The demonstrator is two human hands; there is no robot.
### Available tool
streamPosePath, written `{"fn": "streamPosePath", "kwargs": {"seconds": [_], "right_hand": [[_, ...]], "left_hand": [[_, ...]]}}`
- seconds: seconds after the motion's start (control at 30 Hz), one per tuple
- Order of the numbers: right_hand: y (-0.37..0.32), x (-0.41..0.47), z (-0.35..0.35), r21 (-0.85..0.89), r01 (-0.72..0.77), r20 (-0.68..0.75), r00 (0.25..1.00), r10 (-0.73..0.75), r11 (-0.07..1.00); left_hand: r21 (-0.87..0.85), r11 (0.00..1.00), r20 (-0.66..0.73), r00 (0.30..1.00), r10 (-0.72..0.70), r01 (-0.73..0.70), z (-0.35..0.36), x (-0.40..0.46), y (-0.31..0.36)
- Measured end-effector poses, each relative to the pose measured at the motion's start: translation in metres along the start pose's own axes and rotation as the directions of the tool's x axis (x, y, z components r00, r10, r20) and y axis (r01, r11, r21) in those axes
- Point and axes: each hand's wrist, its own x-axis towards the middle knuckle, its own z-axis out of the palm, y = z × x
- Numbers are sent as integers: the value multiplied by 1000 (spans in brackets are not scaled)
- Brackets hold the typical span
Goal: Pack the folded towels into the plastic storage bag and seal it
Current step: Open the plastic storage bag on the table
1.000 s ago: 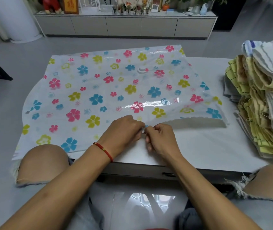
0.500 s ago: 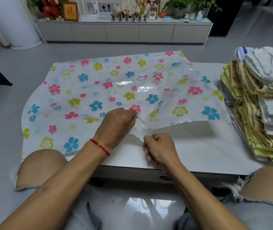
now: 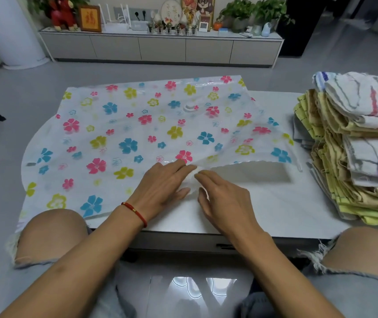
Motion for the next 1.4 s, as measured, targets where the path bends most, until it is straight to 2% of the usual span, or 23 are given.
{"fn": "streamPosePath", "kwargs": {"seconds": [0.13, 0.27, 0.37, 0.47, 0.57, 0.67, 0.77, 0.87, 0.93, 0.97, 1.0, 1.07, 1.1, 1.17, 1.2, 1.3, 1.37, 1.4], "right_hand": [[-8, -13, 6, -167, -157, 151, 972, 183, 973], [-27, -20, 9, -221, -268, 224, 922, 316, 938], [-38, -6, 0, -192, -247, 228, 930, 288, 950], [-27, 17, -18, -279, -129, 199, 962, 189, 952], [4, 28, -31, -346, -156, 179, 957, 229, 925], [20, 10, -27, -238, -225, 270, 919, 287, 945], [20, -13, -20, -3, -434, 334, 849, 410, 901], [20, -18, -20, 296, -610, 395, 779, 487, 735], [20, -15, -26, 414, -681, 462, 729, 505, 604], [20, -12, -30, 403, -688, 475, 721, 504, 604], [21, -8, -34, 342, -659, 459, 739, 493, 670], [26, 5, -40, 113, -500, 315, 837, 447, 858], [28, 12, -44, -18, -415, 223, 885, 409, 910], [37, 20, -52, -187, -327, 132, 926, 353, 926], [43, 18, -52, -221, -331, 122, 924, 363, 917], [54, -4, -45, -147, -444, 142, 875, 463, 884], [57, -18, -34, 20, -557, 211, 814, 541, 830], [59, -22, -31, 153, -637, 250, 765, 594, 756]], "left_hand": [[133, 988, -70, 995, -66, 75, -5, 5, -6], [44, 975, -150, 967, -207, 216, -19, 16, -9], [-78, 970, -114, 964, -239, 231, -16, 17, 3], [-34, 984, -59, 983, -175, 173, -9, 9, 5], [39, 989, -43, 989, -142, 144, -8, 1, -5], [22, 988, -23, 988, -153, 153, -9, 6, -10], [-191, 945, -42, 959, -279, 266, -16, 22, -20], [-301, 896, -87, 927, -366, 325, -25, 38, -28], [-316, 894, -85, 929, -360, 317, -27, 41, -28], [-305, 903, -65, 939, -338, 304, -28, 40, -27], [-289, 913, -34, 950, -309, 287, -27, 36, -27], [-247, 942, 26, 973, -230, 229, -24, 27, -28], [-220, 955, 50, 980, -195, 201, -24, 22, -28], [-161, 972, 80, 984, -159, 170, -25, 14, -28], [-128, 979, 83, 985, -151, 160, -26, 13, -28], [-109, 976, 47, 981, -187, 191, -28, 15, -30], [-158, 951, 23, 964, -266, 266, -29, 22, -32], [-196, 927, 20, 947, -321, 319, -30, 26, -33]]}}
